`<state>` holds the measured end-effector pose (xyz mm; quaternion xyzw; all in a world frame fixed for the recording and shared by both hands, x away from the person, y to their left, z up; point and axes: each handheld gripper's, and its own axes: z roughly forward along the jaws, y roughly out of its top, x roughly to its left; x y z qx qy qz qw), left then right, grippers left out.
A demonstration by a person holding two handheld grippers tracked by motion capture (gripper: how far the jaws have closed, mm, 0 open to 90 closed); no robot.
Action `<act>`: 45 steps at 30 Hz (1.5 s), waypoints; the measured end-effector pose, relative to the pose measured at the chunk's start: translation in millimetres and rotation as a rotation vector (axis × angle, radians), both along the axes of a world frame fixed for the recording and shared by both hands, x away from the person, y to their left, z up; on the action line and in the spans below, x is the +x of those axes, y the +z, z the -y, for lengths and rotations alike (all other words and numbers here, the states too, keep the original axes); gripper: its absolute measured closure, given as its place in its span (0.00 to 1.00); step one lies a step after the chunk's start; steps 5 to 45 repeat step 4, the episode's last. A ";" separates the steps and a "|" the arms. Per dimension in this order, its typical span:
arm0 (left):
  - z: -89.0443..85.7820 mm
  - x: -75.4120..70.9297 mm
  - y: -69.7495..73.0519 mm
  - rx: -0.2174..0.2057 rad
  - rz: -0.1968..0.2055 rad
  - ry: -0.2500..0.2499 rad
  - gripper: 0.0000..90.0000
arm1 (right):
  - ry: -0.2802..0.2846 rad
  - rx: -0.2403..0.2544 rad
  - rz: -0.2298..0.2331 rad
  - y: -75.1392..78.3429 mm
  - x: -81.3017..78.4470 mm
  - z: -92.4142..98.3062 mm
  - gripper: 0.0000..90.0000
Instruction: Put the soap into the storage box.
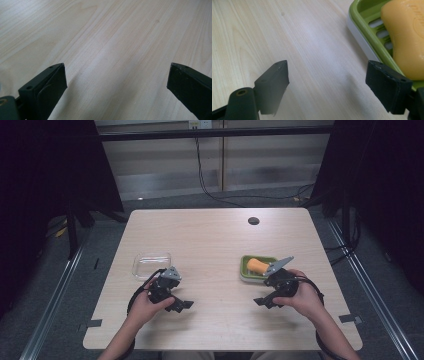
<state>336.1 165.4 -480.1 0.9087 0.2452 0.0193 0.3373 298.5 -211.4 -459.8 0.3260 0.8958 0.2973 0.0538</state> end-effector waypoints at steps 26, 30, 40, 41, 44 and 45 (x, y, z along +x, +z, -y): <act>-0.1 0.3 -0.4 0.000 -0.001 0.004 0.02 | 0.007 0.005 0.025 2.0 1.1 1.5 0.21; -0.1 0.3 -0.4 0.000 -0.001 0.004 0.02 | 0.007 0.005 0.025 2.0 1.1 1.5 0.21; -0.1 0.3 -0.4 0.000 -0.001 0.004 0.02 | 0.007 0.005 0.025 2.0 1.1 1.5 0.21; -0.1 0.3 -0.4 0.000 -0.001 0.004 0.02 | 0.007 0.005 0.025 2.0 1.1 1.5 0.21; -0.1 0.3 -0.4 0.000 -0.001 0.004 0.02 | 0.007 0.005 0.025 2.0 1.1 1.5 0.21; -0.1 0.3 -0.4 0.000 -0.001 0.004 0.02 | 0.007 0.005 0.025 2.0 1.1 1.5 0.21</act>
